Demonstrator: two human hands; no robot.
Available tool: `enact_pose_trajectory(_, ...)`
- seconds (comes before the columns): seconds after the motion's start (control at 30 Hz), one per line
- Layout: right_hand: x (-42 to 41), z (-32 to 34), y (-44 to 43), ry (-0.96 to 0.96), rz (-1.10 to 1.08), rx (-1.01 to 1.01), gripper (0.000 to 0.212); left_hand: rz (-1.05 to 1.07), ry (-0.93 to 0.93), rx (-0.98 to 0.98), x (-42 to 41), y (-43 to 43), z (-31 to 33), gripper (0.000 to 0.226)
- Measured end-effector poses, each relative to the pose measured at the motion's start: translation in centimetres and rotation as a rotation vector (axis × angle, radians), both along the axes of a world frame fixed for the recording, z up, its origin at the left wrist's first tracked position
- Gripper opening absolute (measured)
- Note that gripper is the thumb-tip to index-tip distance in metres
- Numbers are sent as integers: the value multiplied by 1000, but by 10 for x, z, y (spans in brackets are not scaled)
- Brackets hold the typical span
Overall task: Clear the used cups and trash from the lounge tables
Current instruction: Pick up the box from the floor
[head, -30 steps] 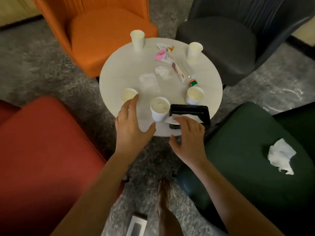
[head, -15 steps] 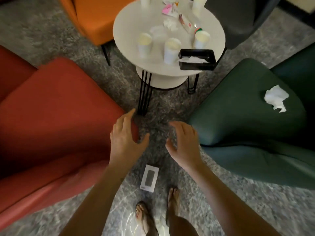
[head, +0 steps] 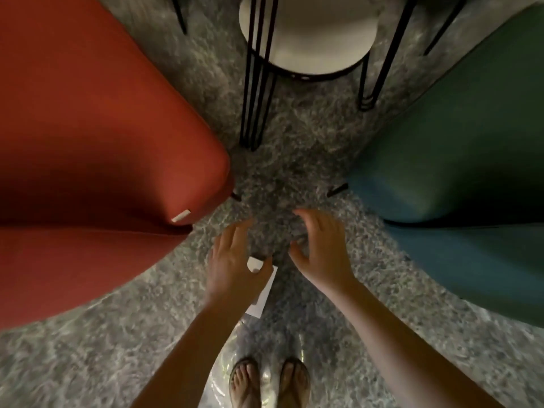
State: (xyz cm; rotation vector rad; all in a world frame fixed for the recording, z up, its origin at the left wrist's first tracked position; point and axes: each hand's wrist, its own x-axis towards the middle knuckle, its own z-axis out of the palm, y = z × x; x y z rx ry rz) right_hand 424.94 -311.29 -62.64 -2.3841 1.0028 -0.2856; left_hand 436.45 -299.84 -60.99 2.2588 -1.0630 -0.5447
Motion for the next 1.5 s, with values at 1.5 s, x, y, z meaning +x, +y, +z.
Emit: enact_pose_trajectory(1.5,-20,74,-18,-284,-320,227,33,385,313,264,-30,-27,49,110)
